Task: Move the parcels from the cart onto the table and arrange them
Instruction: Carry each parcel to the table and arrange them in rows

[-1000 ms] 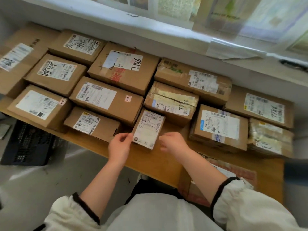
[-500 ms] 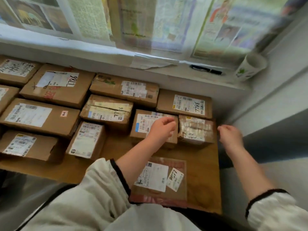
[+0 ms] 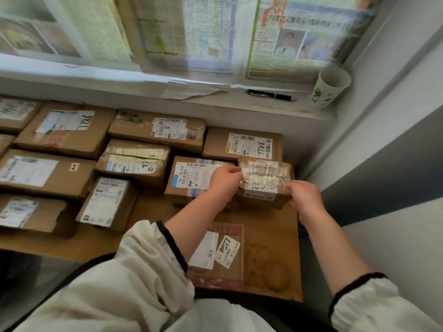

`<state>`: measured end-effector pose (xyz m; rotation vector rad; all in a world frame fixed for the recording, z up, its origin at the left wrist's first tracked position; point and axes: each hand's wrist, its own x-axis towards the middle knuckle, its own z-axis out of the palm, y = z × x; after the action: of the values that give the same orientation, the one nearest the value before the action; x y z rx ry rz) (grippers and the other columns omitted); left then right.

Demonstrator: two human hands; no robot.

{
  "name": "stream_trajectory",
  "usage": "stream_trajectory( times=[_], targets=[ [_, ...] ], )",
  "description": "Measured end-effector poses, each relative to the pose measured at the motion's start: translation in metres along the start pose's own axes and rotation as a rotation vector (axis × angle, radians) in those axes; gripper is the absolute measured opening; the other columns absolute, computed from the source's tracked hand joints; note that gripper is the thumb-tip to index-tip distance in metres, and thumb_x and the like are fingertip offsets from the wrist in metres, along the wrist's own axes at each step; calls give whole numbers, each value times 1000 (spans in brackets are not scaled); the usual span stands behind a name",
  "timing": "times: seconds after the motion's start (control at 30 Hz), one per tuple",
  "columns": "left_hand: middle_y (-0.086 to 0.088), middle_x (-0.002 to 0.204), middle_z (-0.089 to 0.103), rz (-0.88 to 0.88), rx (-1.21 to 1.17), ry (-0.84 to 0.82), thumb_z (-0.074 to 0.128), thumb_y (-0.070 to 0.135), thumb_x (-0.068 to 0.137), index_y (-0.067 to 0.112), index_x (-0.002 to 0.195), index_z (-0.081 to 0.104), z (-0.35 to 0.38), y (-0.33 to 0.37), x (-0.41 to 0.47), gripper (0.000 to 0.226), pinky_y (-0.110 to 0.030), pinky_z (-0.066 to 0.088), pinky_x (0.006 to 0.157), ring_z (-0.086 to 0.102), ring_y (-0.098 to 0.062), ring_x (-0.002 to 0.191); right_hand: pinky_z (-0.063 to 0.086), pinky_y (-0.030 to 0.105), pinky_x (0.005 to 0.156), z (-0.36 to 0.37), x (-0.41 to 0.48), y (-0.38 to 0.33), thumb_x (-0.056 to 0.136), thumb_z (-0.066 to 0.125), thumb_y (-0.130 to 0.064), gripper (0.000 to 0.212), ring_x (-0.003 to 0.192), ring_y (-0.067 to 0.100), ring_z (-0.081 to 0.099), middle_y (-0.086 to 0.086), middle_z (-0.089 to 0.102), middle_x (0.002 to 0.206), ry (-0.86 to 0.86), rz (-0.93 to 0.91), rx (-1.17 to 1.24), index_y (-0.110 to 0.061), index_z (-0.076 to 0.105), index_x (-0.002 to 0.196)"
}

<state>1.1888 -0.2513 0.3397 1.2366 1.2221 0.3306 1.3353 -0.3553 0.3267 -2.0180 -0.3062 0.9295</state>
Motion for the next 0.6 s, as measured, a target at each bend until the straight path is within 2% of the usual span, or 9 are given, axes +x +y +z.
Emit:
stream_trajectory(
  times=[0.1,0.17,0.2,0.27,0.3,0.37,0.47,0.53,0.6],
  targets=[
    [9,100,65,135,-63,60,54,18,93,22,116,62,-24,12,-25,25,-15,48,60,59,-4,89,56,47,79,-3,-24,-29,90,51,-21,26,82,21,67,0,72,78,65,-167,-40,-15,71,75],
    [13,98,66,219,-64,175,57,20,91,34,99,63,-54,16,-44,16,-13,47,61,61,-1,88,56,50,75,10,-47,-51,89,49,-25,29,81,29,66,8,70,78,55,-285,-57,-7,69,76],
    [15,93,67,249,-77,245,58,21,90,37,92,62,-72,15,-54,16,-12,48,57,62,0,85,57,50,72,22,-59,-61,88,49,-27,32,83,29,65,14,69,80,24,-349,-81,-3,67,77],
    [14,89,68,287,-133,345,60,20,89,36,89,63,-108,11,-72,17,-9,49,55,65,2,80,58,37,62,49,-84,-77,90,49,-27,32,76,15,65,7,69,76,-47,-454,-127,-6,67,75],
    [13,90,69,292,-157,371,60,18,89,34,91,64,-126,7,-81,17,-10,50,58,65,2,81,56,35,61,65,-96,-82,91,50,-26,30,72,13,64,3,68,73,-85,-472,-129,-10,67,72],
    [9,93,70,264,-176,436,60,16,89,31,94,65,-159,-5,-93,16,-18,54,67,66,-4,86,55,42,69,98,-113,-86,90,50,-25,29,75,25,63,10,67,73,-193,-446,-113,-9,66,71],
    [6,97,68,180,-178,549,61,15,89,30,96,63,-204,-32,-108,17,-27,55,76,64,-10,93,54,52,78,150,-134,-75,89,50,-24,28,88,34,63,20,67,88,-342,-350,-108,-1,66,85],
    [7,98,67,131,-165,585,63,14,88,31,98,62,-227,-50,-119,20,-26,55,74,64,-9,93,54,42,71,178,-145,-62,90,50,-22,26,76,31,60,17,62,77,-412,-347,-159,-2,65,82],
    [7,98,67,80,-160,597,64,13,87,28,108,61,-240,-67,-128,26,-25,55,70,65,-8,90,49,42,63,197,-151,-51,89,49,-21,29,67,33,54,20,58,73,-474,-345,-206,3,64,87]
  ],
)
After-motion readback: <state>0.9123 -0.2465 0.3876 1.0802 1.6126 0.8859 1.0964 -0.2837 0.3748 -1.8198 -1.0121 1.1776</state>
